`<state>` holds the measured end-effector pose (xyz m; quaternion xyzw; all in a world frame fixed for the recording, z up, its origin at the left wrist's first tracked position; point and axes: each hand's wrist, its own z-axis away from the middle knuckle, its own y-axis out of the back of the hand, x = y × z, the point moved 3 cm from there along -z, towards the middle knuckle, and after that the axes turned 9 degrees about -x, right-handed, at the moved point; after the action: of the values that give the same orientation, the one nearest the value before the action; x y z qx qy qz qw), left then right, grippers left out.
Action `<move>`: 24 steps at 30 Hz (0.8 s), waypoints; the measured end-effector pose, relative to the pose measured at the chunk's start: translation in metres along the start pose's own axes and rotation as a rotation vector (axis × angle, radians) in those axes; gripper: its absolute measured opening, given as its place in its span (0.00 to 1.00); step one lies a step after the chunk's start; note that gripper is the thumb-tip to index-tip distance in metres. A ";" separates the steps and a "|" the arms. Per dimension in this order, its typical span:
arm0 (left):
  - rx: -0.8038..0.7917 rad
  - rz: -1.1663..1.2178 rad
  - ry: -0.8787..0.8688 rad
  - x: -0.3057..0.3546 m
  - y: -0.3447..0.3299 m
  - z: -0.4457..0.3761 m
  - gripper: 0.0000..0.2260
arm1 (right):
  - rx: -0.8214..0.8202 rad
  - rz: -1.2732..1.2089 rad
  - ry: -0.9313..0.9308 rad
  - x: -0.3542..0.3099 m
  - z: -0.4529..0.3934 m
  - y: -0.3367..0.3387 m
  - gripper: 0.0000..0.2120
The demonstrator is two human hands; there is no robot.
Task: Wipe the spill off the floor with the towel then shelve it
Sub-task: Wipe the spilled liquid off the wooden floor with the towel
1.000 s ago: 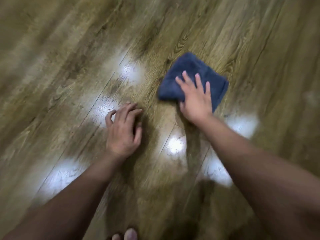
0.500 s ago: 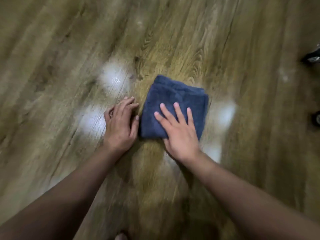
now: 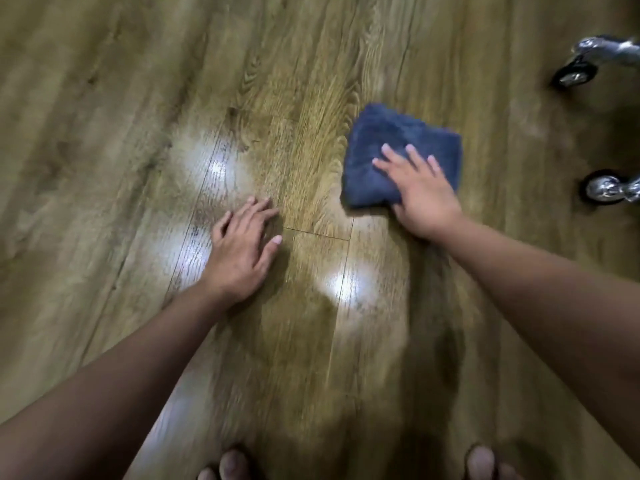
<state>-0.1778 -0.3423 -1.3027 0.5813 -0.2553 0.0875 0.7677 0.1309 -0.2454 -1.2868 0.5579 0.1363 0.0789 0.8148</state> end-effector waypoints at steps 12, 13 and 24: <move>0.023 -0.138 0.154 0.023 -0.014 -0.013 0.21 | 0.070 0.034 0.054 -0.047 0.097 -0.038 0.37; 0.038 -0.136 0.132 0.032 -0.015 -0.018 0.20 | 0.057 0.066 0.101 -0.056 0.119 -0.049 0.38; -0.031 -0.123 0.033 0.073 -0.040 -0.036 0.25 | 0.007 0.125 0.151 -0.001 0.091 -0.040 0.36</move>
<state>-0.0878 -0.3324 -1.3074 0.5826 -0.2078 0.0457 0.7844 0.1572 -0.3411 -1.2929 0.5606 0.1627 0.1708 0.7938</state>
